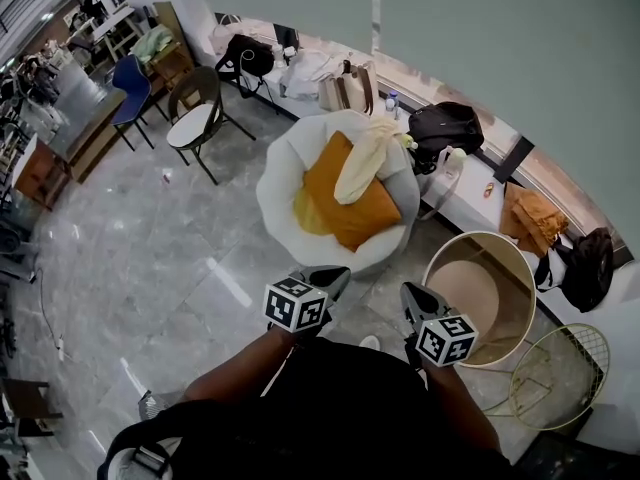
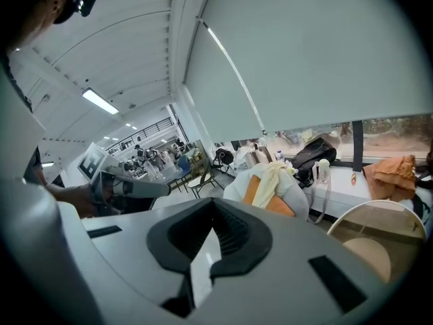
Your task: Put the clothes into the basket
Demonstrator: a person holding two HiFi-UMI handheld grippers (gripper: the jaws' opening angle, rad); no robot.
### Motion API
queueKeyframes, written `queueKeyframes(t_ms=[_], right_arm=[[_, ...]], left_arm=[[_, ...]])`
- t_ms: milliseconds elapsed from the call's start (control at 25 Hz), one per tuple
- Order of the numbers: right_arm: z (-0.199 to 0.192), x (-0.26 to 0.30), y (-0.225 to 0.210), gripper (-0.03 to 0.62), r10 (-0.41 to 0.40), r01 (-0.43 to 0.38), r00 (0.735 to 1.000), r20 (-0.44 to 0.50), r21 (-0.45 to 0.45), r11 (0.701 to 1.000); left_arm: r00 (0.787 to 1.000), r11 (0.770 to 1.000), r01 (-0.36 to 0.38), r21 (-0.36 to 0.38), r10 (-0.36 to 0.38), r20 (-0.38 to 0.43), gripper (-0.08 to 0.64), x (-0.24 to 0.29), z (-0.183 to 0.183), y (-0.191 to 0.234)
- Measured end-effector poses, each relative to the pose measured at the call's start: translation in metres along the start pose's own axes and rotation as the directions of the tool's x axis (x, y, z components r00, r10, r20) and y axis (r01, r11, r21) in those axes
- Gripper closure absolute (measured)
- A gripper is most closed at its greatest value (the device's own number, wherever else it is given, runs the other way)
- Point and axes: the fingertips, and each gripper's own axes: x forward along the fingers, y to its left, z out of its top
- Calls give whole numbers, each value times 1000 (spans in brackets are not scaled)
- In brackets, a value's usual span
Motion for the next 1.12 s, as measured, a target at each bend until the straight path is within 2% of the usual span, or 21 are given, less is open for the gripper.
queueKeyframes(t_ms=[320,680,1120], right_arm=[[-8,-17,-19,577,43,-44,999,-21,-14,999],[-9,-23,-34,577,79,-79,997,-2,15,997],[-4,-22,-47,577,80,-81,997,19,36,996]], left_arm=[[998,997,-68,-20,68,3,560,9,-13,-18],[993,993,-115,7,115,-15,560,12,-13,-32],[991,991,-132,17,133,-29,559,15,-7,-31]])
